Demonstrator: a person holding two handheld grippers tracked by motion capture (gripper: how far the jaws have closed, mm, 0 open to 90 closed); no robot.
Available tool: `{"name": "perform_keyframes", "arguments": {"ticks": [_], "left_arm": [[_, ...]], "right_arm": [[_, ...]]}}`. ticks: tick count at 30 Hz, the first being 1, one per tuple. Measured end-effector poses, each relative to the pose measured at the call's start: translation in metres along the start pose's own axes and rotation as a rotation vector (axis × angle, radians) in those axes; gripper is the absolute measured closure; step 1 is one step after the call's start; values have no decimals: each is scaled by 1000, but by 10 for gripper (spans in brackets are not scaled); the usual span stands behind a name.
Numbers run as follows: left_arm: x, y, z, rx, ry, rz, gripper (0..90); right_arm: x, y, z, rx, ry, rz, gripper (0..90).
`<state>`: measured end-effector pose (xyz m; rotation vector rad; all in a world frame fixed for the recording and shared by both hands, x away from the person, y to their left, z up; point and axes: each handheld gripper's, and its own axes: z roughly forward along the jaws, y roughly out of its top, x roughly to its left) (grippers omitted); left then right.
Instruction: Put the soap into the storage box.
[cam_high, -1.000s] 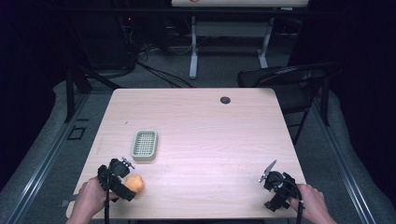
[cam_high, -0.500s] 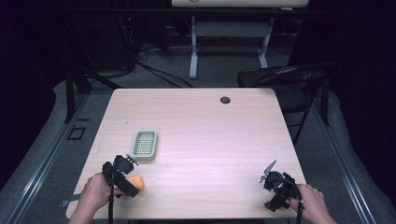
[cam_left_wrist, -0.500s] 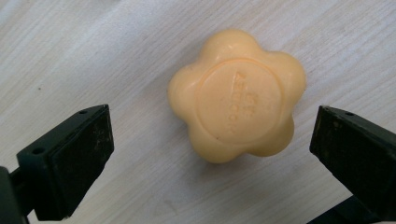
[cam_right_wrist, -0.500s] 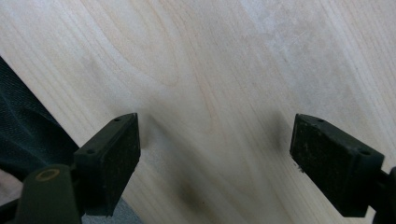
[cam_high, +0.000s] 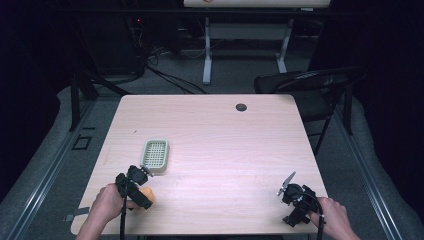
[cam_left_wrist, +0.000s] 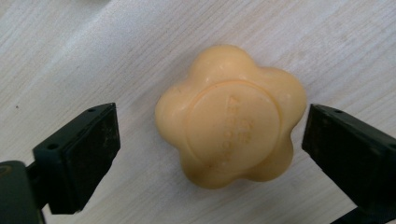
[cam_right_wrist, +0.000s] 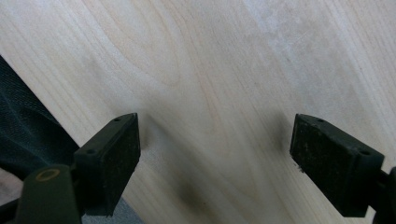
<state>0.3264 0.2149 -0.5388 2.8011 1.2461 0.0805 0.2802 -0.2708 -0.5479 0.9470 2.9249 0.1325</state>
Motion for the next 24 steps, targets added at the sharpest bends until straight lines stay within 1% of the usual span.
{"name": "perform_keyframes", "arguments": {"ticks": [1,3,7,11,13,14,15,17,19,20,21,24], "left_arm": [[0,0,0,-2,3,-5,97],[0,2,2,4,-11,-2,139],[1,3,3,21,-15,0,157],[2,4,7,34,-44,-4,177],[2,5,7,48,-49,2,201],[2,5,8,46,-56,6,215],[2,5,8,47,-65,8,254],[2,5,7,47,-65,8,255],[2,4,8,46,-63,10,258],[2,4,8,46,-62,11,259],[2,4,7,46,-66,13,260],[1,4,7,42,-58,19,262]], "right_arm": [[0,0,0,-2,2,1,159],[0,0,0,-1,2,-2,159],[0,0,1,-3,4,1,159],[0,0,1,-8,8,5,159],[0,0,2,0,5,1,159],[0,0,2,-2,10,3,159],[0,0,1,3,7,5,159],[0,0,2,-1,9,3,159],[0,0,1,12,-1,-5,159],[0,0,2,7,11,2,159],[0,0,2,11,4,-6,159],[0,0,3,13,6,-8,159]]}}
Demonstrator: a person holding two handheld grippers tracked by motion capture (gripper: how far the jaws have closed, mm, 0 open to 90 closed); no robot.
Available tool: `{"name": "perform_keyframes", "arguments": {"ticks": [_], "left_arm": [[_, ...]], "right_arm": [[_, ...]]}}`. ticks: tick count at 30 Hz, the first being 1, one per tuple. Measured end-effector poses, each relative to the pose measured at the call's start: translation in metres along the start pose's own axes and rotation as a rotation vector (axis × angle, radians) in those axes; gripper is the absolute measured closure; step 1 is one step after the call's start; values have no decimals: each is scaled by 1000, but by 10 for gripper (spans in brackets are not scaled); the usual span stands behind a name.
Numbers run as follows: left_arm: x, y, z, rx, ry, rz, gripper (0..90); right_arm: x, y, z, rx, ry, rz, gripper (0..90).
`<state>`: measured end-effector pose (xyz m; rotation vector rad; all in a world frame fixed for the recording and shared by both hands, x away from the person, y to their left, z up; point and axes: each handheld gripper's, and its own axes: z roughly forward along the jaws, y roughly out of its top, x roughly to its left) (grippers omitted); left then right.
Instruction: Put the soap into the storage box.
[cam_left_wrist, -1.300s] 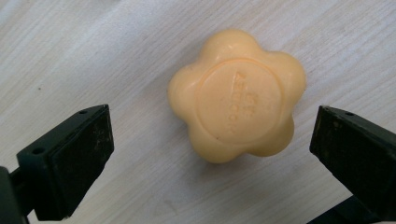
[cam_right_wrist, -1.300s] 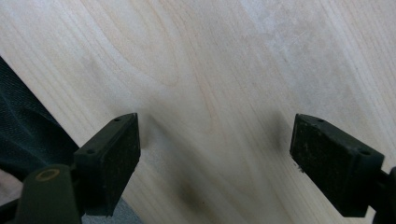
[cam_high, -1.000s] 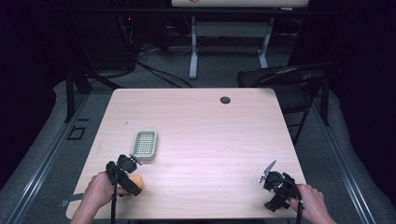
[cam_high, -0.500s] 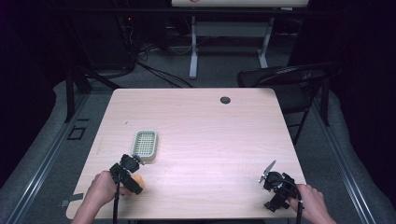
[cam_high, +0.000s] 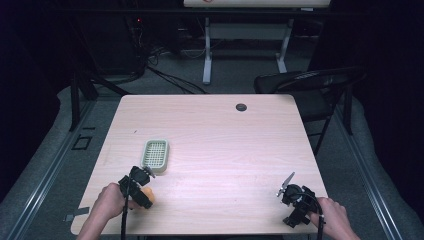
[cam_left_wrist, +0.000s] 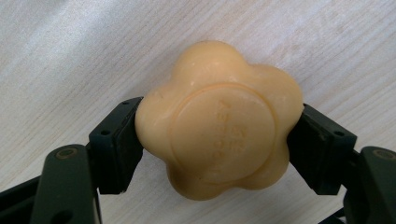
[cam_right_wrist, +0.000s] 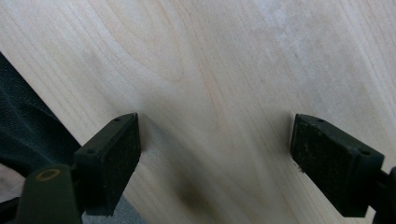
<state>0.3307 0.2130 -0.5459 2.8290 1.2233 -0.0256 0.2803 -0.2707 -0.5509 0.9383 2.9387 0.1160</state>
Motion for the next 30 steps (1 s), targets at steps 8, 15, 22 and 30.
{"name": "perform_keyframes", "arguments": {"ticks": [8,15,22,30], "left_arm": [[0,-2,-4,-18,-15,7,270],[-1,-3,-9,-25,-15,9,272],[2,-6,-12,-33,-13,4,272],[5,-9,-18,-49,-8,-4,272]], "right_arm": [[0,0,-3,-1,-5,-8,159],[0,0,-3,-1,-6,-8,159],[0,0,-3,-6,1,-4,159],[0,0,-3,-4,-1,-3,159]]}}
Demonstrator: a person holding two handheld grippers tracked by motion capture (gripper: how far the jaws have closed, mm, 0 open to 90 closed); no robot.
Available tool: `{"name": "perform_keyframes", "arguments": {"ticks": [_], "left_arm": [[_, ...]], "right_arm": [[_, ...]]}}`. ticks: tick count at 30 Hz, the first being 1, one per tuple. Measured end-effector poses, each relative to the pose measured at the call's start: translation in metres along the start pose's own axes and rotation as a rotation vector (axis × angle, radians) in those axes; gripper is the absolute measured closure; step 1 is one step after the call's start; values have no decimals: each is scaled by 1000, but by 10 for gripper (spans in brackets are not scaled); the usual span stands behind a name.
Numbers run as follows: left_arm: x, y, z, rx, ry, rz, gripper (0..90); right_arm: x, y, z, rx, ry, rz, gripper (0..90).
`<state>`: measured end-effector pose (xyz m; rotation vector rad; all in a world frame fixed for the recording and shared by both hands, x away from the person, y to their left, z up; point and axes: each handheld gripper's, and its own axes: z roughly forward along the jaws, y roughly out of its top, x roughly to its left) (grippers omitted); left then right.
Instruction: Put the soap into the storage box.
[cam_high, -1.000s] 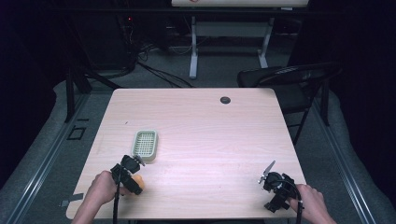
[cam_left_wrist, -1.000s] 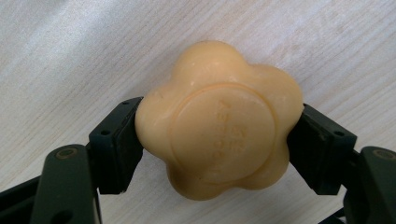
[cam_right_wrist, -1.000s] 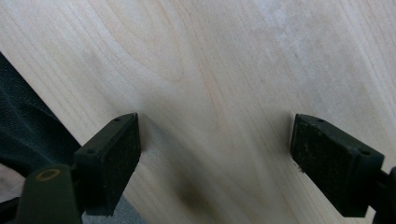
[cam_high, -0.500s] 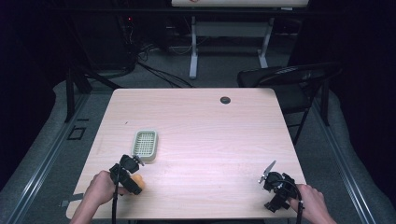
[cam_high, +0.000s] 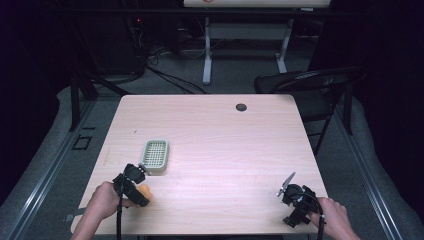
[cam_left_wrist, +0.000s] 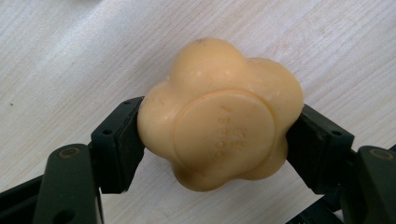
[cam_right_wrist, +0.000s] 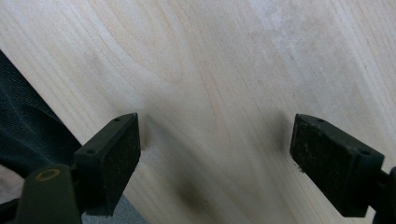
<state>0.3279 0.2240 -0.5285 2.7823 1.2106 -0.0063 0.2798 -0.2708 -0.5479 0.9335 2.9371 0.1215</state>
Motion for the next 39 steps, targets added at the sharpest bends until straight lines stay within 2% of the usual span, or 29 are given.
{"name": "perform_keyframes", "arguments": {"ticks": [11,20,35,39], "left_arm": [[5,-1,-6,-9,-1,-10,272],[7,3,-12,-13,-4,0,272],[12,8,-20,-15,-1,2,272],[14,10,-22,-17,-6,1,272]], "right_arm": [[-1,-1,1,-5,0,6,159],[0,-1,2,-14,5,17,159],[0,-1,1,-6,-1,20,159],[-2,-1,1,10,-8,8,159]]}}
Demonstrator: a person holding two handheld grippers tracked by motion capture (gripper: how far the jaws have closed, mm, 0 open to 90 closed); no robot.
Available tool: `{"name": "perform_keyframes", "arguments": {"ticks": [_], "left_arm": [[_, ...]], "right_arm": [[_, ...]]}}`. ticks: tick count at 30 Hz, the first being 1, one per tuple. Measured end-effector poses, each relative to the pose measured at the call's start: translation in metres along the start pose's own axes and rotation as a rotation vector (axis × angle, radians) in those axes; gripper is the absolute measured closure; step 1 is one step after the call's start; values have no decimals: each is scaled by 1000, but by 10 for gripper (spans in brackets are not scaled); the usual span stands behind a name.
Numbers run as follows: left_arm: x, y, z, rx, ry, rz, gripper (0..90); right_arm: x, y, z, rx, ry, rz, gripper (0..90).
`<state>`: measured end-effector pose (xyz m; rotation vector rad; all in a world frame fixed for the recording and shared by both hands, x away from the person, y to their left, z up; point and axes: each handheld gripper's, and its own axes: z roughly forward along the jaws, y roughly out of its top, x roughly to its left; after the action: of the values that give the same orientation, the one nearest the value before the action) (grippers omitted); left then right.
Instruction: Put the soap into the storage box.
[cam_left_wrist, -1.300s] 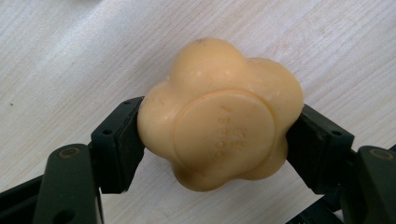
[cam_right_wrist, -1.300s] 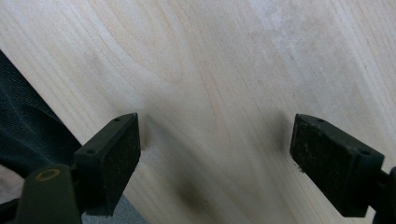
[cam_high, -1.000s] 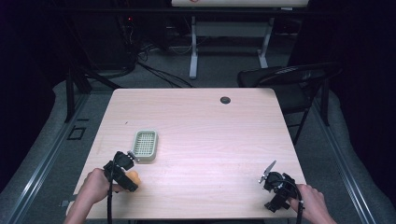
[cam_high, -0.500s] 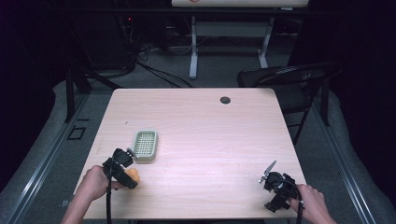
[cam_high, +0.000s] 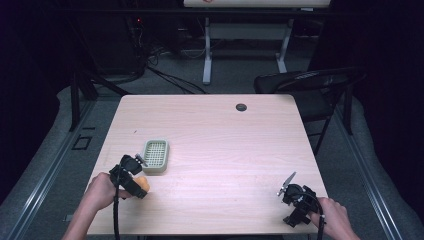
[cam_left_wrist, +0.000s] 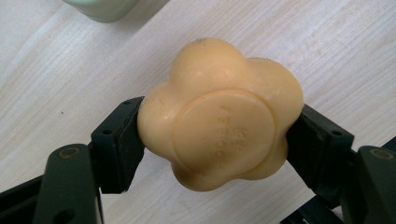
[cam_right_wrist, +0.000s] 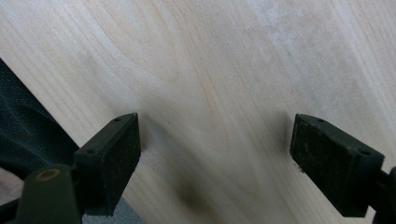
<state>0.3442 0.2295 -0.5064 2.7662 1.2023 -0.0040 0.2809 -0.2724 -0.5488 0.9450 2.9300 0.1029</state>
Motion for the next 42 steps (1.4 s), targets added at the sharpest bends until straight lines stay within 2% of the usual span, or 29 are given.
{"name": "perform_keyframes", "arguments": {"ticks": [8,9,29,42], "left_arm": [[0,9,-5,-4,3,15,272],[0,11,-7,-5,2,19,272],[8,35,-22,-12,12,38,272],[14,54,-32,-13,40,48,272]], "right_arm": [[1,-1,1,-23,5,16,159],[1,-1,0,-12,-6,10,159],[1,-1,1,-19,5,19,159],[1,-1,1,-21,5,16,159]]}}
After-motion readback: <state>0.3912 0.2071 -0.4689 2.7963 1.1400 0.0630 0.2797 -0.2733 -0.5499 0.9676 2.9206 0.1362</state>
